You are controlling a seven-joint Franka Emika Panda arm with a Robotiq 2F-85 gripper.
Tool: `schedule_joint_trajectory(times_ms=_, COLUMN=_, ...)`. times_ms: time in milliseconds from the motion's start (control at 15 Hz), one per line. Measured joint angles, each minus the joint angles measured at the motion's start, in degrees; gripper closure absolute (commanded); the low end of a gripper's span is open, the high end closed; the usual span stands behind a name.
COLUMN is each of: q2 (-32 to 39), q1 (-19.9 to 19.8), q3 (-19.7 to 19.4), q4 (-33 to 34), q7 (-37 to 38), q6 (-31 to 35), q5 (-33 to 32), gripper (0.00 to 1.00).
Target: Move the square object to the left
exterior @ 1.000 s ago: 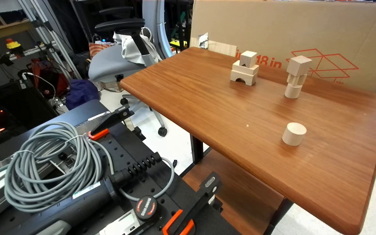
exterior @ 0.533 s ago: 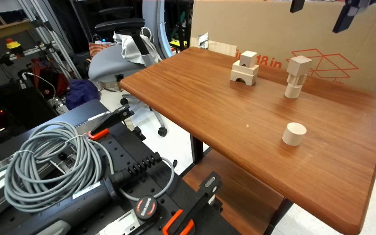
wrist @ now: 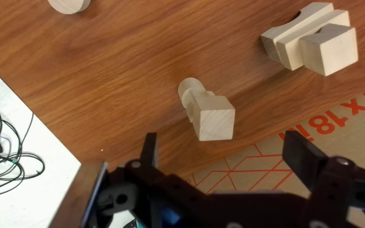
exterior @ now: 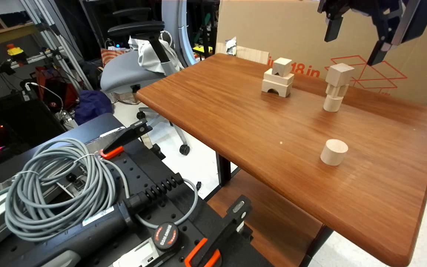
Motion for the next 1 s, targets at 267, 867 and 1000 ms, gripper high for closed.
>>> schedule_joint_trajectory(times_ms=267, q2=2.99, q1=0.28, q3=0.0, q4=2.84, q7=0.11, q6=-1.77, q5=-1.35, gripper=0.0)
schedule_joint_trajectory(times_ms=867, q2=5.56, q1=0.96, q3=0.01, q4=5.67, q7=0.11, q6=-3.93, q5=-3.42, gripper=0.51)
schedule_joint_trajectory(times_ms=1000, q2=5.57, q1=1.05, q3=0.03, q4=5.87, q7=0.11, q6=-4.28, q5=-3.43, gripper=0.66)
